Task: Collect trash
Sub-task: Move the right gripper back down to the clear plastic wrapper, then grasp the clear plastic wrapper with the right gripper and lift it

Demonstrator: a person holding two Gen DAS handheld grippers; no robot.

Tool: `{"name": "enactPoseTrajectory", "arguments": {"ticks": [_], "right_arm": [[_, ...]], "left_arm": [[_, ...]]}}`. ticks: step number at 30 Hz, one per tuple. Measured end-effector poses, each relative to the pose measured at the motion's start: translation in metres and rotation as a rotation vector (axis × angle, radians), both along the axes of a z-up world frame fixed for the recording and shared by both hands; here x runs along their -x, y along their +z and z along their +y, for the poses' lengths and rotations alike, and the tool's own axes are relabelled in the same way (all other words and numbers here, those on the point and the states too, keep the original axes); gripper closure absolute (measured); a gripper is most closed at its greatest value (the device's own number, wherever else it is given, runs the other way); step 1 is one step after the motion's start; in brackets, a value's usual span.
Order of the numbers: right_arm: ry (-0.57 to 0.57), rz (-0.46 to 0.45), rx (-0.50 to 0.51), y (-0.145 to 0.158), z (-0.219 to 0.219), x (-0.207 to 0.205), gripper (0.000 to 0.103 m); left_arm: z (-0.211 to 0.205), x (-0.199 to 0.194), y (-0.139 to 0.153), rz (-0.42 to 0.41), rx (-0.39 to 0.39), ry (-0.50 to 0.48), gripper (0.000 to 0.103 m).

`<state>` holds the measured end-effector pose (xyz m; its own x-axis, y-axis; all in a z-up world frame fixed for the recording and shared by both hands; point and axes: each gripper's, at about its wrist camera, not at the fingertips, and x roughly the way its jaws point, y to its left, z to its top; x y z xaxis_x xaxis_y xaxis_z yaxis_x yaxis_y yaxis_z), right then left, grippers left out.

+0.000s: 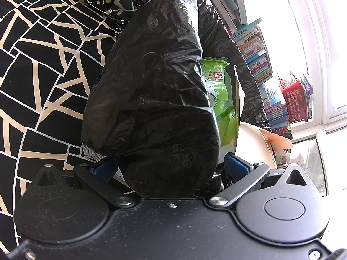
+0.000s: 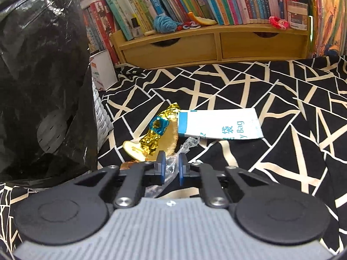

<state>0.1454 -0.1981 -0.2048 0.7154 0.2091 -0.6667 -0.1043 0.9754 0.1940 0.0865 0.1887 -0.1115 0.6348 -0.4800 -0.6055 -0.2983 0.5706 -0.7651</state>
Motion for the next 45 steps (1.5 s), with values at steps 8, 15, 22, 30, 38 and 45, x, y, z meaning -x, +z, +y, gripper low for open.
{"name": "enactPoseTrajectory", "arguments": {"ticks": [8, 15, 22, 30, 38, 45], "right_arm": [[-0.063, 0.092, -0.129, -0.009, -0.006, -0.016, 0.054], [-0.052, 0.091, -0.164, -0.012, -0.005, -0.012, 0.082], [-0.045, 0.047, -0.153, 0.002, -0.004, -0.001, 0.084], [-0.054, -0.114, -0.201, 0.059, -0.018, 0.023, 0.084], [0.036, -0.389, -0.349, 0.166, -0.029, 0.059, 0.084], [0.196, -0.444, -0.332, 0.204, 0.015, 0.064, 0.084]], "left_arm": [[0.000, 0.000, 0.000, -0.001, 0.001, 0.002, 0.000], [0.000, 0.000, 0.000, 0.000, 0.001, 0.002, 0.000], [0.000, 0.000, 0.000, -0.002, 0.000, 0.000, 0.000], [0.000, 0.000, 0.000, -0.003, 0.000, 0.000, 0.000], [0.000, 0.000, 0.000, -0.003, 0.000, 0.000, 0.000], [0.000, 0.000, 0.000, -0.003, 0.001, 0.001, 0.000]]}}
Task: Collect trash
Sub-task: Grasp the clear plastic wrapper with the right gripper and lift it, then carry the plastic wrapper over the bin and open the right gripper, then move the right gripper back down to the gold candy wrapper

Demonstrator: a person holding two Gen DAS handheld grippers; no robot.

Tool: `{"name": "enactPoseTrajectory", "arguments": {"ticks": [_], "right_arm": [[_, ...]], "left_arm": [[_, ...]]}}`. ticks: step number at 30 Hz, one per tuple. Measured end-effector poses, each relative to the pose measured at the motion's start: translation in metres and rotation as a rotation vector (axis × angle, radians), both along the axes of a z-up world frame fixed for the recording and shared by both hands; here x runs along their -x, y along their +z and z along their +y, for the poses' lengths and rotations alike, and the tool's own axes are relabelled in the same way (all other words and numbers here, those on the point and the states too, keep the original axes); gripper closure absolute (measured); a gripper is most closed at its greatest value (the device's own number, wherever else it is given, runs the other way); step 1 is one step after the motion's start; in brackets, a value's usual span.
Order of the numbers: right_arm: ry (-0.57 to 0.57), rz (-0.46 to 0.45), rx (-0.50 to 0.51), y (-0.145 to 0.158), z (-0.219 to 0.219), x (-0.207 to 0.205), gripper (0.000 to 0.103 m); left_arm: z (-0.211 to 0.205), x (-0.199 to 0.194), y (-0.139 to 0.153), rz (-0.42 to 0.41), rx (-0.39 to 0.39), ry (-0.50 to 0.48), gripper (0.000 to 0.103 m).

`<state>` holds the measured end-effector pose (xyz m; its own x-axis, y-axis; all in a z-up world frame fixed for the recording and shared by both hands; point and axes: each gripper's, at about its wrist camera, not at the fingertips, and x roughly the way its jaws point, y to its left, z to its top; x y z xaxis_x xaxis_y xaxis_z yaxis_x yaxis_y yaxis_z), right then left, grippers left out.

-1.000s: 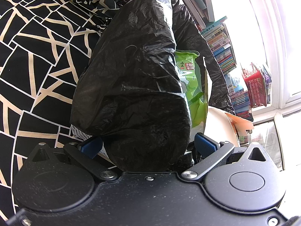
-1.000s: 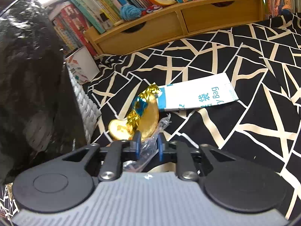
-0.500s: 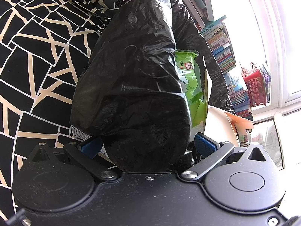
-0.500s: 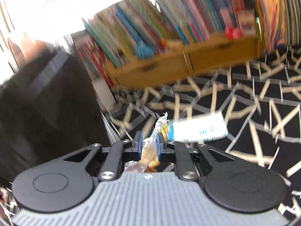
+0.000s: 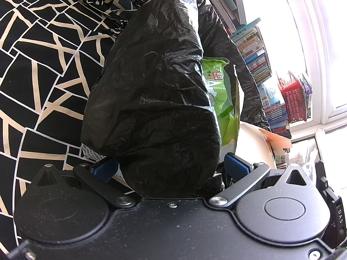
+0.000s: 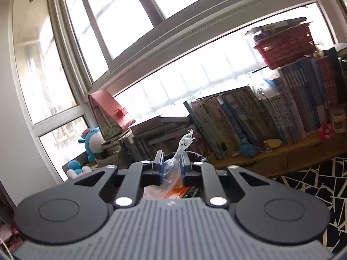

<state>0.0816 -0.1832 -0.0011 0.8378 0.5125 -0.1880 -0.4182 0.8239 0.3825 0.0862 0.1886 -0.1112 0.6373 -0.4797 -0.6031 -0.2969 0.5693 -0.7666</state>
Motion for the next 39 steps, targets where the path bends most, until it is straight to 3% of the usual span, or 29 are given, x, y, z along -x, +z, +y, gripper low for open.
{"name": "enactPoseTrajectory", "arguments": {"ticks": [9, 16, 17, 18, 19, 23, 29, 35, 39], "right_arm": [[0.064, 0.116, 0.190, -0.038, 0.079, -0.027, 0.089], [0.041, 0.100, 0.294, -0.041, 0.098, -0.031, 0.087], [0.043, 0.094, 0.292, -0.040, 0.097, -0.030, 0.087], [0.048, 0.088, 0.280, -0.040, 0.095, -0.029, 0.079], [0.057, 0.085, 0.262, -0.039, 0.093, -0.027, 0.065], [0.074, 0.061, 0.201, -0.032, 0.081, -0.020, 0.048], [0.047, 0.009, 0.139, -0.022, 0.051, -0.008, 0.043], [-0.095, -0.051, 0.136, -0.019, 0.007, 0.002, 0.035], [-0.186, -0.006, 0.158, -0.034, -0.023, -0.008, 0.032]], "left_arm": [[-0.001, -0.001, 0.000, -0.001, -0.002, -0.005, 0.000], [0.001, 0.000, -0.001, -0.005, 0.005, -0.008, 0.000], [0.001, -0.001, -0.001, -0.006, 0.004, -0.010, 0.000], [0.001, 0.000, -0.001, -0.007, 0.004, -0.011, 0.000], [0.001, 0.000, -0.001, -0.007, 0.004, -0.013, 0.000], [0.001, -0.001, -0.001, -0.007, 0.007, -0.010, 0.000], [0.001, -0.001, -0.001, -0.007, 0.006, -0.011, 0.000], [0.001, 0.000, -0.001, -0.007, 0.007, -0.011, 0.000], [0.002, 0.000, -0.001, -0.007, 0.006, -0.010, 0.000]]}}
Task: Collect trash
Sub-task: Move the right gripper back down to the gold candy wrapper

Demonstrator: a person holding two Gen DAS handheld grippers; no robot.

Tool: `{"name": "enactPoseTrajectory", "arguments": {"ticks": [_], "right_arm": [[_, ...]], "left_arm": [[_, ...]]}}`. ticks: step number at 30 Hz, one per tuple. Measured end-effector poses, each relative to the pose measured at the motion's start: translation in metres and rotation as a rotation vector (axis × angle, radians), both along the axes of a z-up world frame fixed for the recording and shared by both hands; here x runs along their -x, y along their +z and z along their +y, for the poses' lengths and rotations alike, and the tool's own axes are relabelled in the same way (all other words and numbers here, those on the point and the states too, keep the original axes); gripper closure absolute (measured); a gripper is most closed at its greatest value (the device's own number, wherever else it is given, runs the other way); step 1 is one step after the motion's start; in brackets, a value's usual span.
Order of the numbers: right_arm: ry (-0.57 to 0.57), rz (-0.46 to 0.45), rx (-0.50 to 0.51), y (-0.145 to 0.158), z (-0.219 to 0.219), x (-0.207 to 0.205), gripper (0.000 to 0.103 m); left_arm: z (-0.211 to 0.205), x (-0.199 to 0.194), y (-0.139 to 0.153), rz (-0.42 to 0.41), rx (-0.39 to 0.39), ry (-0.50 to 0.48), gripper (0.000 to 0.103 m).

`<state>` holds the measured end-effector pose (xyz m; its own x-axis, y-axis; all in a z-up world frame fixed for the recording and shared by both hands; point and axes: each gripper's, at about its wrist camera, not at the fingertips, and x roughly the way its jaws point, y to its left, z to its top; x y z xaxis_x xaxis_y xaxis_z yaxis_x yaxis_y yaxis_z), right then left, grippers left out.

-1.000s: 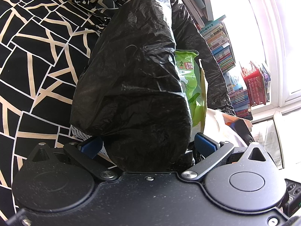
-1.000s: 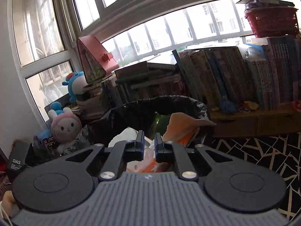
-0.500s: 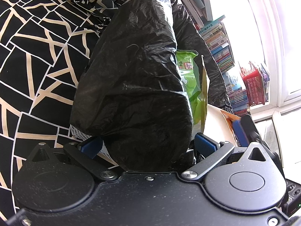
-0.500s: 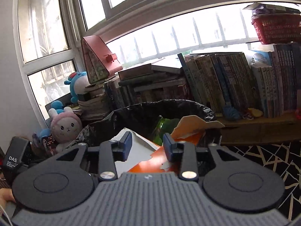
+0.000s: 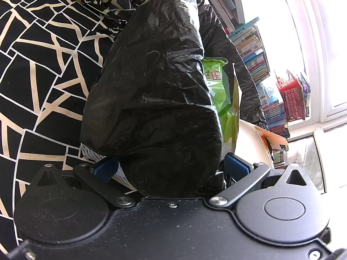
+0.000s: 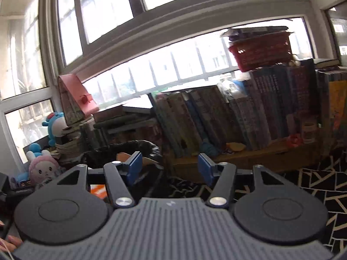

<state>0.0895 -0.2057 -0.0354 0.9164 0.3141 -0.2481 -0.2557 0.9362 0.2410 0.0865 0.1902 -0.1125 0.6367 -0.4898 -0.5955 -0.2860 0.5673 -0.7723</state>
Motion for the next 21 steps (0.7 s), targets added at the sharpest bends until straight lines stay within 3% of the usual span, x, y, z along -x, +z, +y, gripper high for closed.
{"name": "enactPoseTrajectory", "arguments": {"ticks": [5, 12, 17, 21], "right_arm": [[-0.102, 0.105, 0.081, -0.046, -0.021, -0.021, 0.032], [-0.104, 0.309, 0.103, -0.116, -0.028, -0.046, 0.032], [-0.098, 0.407, 0.021, -0.145, -0.024, -0.065, 0.032], [-0.098, 0.429, -0.010, -0.157, -0.011, -0.083, 0.032]], "left_arm": [[0.000, -0.001, 0.000, 0.001, 0.000, 0.002, 0.000], [0.000, 0.000, 0.000, 0.000, 0.000, 0.001, 0.000], [0.000, 0.000, 0.000, 0.001, -0.001, -0.002, 0.000], [0.001, -0.001, 0.000, 0.002, -0.002, -0.007, 0.000]]}}
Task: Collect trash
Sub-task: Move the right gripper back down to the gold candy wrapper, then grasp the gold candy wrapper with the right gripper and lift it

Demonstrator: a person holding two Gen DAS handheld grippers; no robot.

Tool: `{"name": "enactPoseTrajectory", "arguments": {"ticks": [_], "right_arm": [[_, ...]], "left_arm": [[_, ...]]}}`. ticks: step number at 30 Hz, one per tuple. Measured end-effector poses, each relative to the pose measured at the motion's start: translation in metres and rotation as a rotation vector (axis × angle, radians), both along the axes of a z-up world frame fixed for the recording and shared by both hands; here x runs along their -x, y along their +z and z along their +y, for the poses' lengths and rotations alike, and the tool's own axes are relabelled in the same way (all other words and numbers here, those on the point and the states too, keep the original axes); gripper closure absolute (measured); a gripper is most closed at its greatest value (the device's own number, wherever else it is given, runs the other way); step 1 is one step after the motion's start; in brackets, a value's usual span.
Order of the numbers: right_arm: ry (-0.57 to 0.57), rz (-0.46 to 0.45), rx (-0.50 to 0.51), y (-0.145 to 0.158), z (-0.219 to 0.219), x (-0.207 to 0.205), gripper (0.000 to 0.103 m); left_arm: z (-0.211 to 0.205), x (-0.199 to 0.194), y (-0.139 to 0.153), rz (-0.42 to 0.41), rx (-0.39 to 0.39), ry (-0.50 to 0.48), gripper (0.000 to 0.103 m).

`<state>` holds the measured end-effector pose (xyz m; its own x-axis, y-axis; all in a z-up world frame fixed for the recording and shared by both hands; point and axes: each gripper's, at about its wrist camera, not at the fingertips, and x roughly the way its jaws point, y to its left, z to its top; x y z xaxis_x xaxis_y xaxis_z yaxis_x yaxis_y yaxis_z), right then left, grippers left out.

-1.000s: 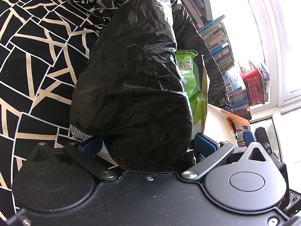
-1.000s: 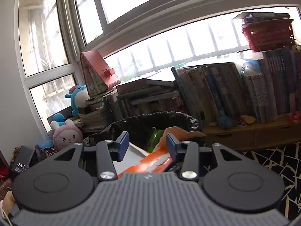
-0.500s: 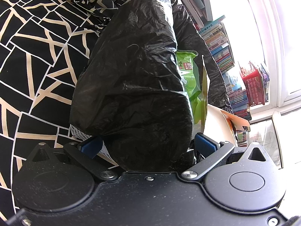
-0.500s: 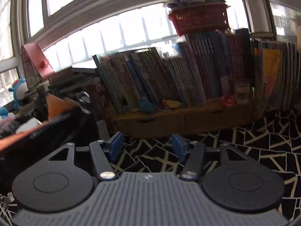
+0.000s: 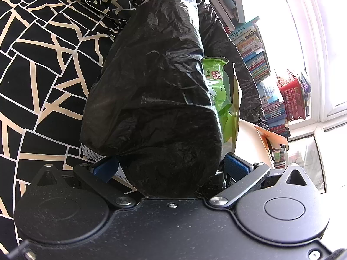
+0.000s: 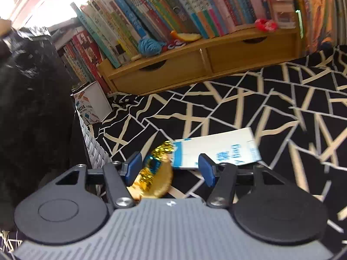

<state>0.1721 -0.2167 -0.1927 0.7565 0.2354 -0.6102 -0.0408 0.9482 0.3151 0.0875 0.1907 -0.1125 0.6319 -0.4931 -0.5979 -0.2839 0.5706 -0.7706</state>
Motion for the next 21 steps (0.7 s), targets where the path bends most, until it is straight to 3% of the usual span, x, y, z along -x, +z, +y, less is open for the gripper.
{"name": "enactPoseTrajectory", "arguments": {"ticks": [6, 7, 10, 12, 21], "right_arm": [[-0.017, 0.021, 0.036, -0.016, 0.020, -0.018, 0.033], [-0.019, 0.027, 0.039, -0.019, 0.021, -0.020, 0.047], [-0.013, 0.040, 0.036, -0.022, 0.021, -0.019, 0.075], [-0.011, 0.030, 0.036, -0.021, 0.020, -0.016, 0.084], [-0.030, -0.019, -0.006, -0.001, 0.001, 0.002, 0.087]], "left_arm": [[0.000, 0.000, 0.000, -0.001, 0.000, 0.000, 0.000], [0.000, 0.000, 0.000, -0.001, 0.000, 0.000, 0.000], [0.000, 0.000, 0.000, -0.001, 0.000, 0.001, 0.000], [0.000, 0.000, 0.000, -0.001, 0.001, 0.002, 0.000], [0.000, -0.001, 0.000, -0.002, 0.001, 0.003, 0.000]]}}
